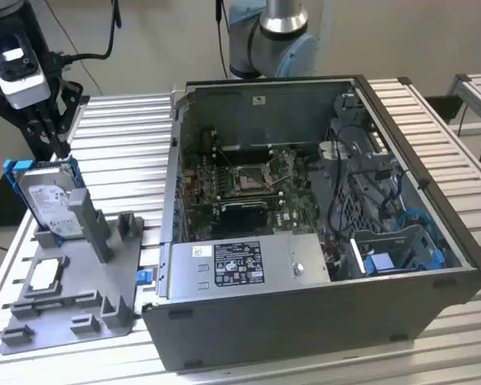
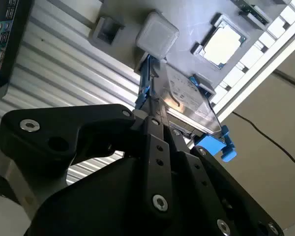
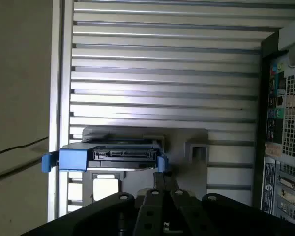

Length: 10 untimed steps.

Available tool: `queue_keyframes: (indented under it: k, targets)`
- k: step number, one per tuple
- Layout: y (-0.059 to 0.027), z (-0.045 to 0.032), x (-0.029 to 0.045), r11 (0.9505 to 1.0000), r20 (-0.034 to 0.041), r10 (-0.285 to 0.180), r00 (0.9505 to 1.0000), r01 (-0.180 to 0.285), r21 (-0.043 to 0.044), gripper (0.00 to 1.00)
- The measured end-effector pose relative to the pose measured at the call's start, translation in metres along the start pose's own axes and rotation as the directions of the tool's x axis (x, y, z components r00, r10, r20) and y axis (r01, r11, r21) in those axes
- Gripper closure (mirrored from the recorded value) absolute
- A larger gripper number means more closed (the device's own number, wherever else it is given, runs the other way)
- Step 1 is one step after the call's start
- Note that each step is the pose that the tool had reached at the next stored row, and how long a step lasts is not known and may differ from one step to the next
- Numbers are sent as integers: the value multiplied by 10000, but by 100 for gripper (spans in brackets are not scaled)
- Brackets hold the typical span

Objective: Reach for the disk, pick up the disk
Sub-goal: 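Reach for the disk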

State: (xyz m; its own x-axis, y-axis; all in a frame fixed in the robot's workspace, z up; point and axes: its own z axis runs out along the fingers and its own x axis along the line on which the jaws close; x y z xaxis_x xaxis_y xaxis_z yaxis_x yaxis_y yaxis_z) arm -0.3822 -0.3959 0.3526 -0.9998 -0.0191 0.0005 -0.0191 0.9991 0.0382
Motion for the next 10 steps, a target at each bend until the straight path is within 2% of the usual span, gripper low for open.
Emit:
queue_keyframes:
  k: [10]
  targets:
    - [0, 0, 0, 10000, 0, 0, 10000, 0, 0, 100]
